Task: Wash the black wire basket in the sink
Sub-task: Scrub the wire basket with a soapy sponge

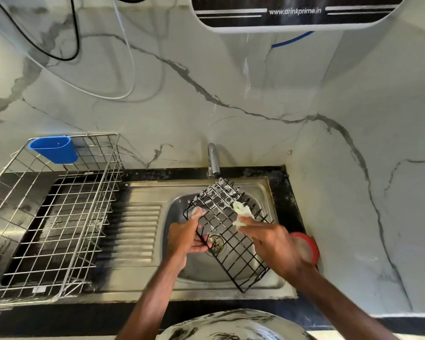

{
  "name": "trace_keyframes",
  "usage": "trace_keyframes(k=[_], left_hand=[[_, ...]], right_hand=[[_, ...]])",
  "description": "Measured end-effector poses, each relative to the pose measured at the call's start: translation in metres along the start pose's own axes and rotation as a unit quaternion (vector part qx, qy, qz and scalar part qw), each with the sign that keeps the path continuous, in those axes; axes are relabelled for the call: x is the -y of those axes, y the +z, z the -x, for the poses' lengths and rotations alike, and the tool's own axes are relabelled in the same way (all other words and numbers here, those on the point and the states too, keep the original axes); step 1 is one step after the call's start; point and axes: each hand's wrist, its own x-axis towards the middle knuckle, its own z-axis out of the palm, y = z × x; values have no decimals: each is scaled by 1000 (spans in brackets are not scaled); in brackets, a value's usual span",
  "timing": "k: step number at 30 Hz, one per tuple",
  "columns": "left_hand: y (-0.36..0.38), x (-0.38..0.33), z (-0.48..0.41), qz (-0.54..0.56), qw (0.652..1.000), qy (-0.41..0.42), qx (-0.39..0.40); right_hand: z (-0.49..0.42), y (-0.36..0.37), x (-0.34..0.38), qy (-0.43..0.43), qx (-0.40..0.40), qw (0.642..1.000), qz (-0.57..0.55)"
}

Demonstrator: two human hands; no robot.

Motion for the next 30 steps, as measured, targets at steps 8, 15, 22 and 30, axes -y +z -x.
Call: trace_keyframes(k=[8,15,22,30], left_hand=[[5,-5,0,-3,1000,4,7],[7,-3,-5,-11,1000,-6,12],[8,-2,-1,12,1000,-12,4],[5,0,3,38,999,-3,6]], right_hand=[[-17,-19,12,61,-16,998,-15],[-24,-24,0,146,16,988,-41],[-16,-11,19,136,33,990,12],[-19,6,45,90,-2,995,38]])
